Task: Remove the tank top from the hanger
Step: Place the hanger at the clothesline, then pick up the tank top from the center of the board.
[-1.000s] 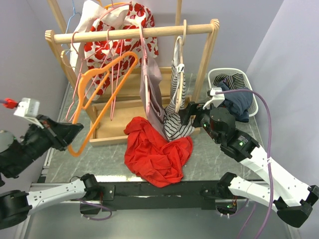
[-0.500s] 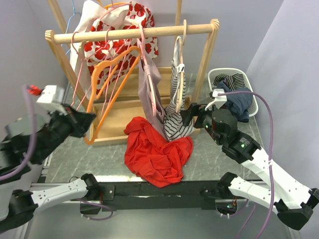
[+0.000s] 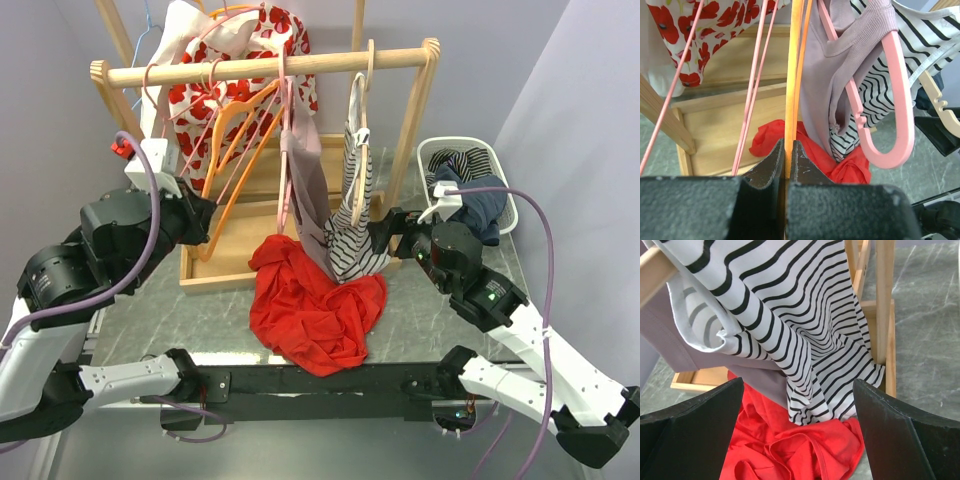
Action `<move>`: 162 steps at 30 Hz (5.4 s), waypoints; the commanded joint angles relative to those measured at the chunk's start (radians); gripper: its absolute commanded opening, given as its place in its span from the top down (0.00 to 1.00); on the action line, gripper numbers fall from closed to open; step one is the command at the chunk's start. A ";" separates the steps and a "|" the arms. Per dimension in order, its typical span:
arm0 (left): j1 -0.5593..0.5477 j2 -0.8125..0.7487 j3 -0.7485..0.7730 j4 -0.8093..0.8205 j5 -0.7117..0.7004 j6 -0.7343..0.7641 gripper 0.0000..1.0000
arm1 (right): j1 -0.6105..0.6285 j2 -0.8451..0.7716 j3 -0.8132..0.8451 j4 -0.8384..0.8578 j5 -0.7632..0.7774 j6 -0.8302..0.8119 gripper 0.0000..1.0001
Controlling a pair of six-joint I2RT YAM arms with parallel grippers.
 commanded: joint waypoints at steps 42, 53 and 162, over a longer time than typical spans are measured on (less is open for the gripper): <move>-0.067 0.246 0.251 -0.002 -0.209 0.063 0.99 | -0.071 -0.007 -0.032 0.050 -0.030 -0.009 0.02; -0.130 0.362 0.351 -0.229 -0.338 -0.084 0.99 | -0.093 -0.008 -0.041 0.053 -0.050 -0.015 0.02; -0.026 0.196 -1.129 0.851 0.308 -0.307 0.01 | -0.065 0.052 -0.391 -0.277 -0.185 0.520 0.52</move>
